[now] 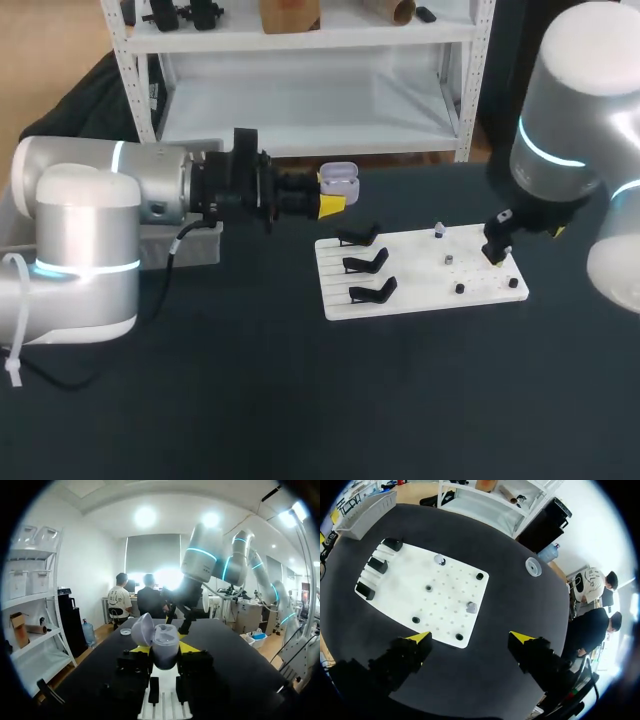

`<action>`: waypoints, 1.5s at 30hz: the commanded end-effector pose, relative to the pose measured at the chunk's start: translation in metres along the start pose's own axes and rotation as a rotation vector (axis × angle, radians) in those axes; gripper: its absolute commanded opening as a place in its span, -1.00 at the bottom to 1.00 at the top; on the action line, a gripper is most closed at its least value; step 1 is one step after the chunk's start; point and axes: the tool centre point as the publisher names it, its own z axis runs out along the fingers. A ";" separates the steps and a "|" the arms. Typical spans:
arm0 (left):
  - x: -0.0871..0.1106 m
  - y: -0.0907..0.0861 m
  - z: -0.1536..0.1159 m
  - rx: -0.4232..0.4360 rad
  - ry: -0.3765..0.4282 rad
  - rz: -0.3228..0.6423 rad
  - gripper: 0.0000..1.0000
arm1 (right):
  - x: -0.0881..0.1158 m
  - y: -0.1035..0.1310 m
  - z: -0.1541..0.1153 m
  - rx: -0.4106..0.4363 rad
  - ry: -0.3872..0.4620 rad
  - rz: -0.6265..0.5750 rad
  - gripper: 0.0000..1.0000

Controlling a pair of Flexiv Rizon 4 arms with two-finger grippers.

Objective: Pick up each earbud case from the left stands, insert the matching earbuds, close the lid, and place the case in the box.

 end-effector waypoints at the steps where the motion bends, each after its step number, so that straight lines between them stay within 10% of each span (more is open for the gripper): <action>1: 0.001 -0.002 0.000 -0.008 -0.003 0.002 -1.00 | 0.001 0.002 0.000 0.051 -0.005 0.003 1.00; 13: 0.001 -0.002 0.000 -0.008 -0.003 0.002 -1.00 | 0.000 0.021 0.021 -0.025 0.047 -0.159 1.00; 24: 0.001 -0.002 0.000 -0.008 -0.003 0.002 -1.00 | -0.009 0.011 0.041 -0.039 0.106 -0.056 1.00; 28: 0.001 -0.002 0.000 -0.008 -0.003 0.002 -1.00 | -0.014 0.005 0.044 -0.033 0.111 -0.040 0.00; 45: 0.001 -0.002 0.000 -0.008 -0.003 0.002 -1.00 | -0.024 -0.001 0.054 -0.055 0.150 0.009 -0.19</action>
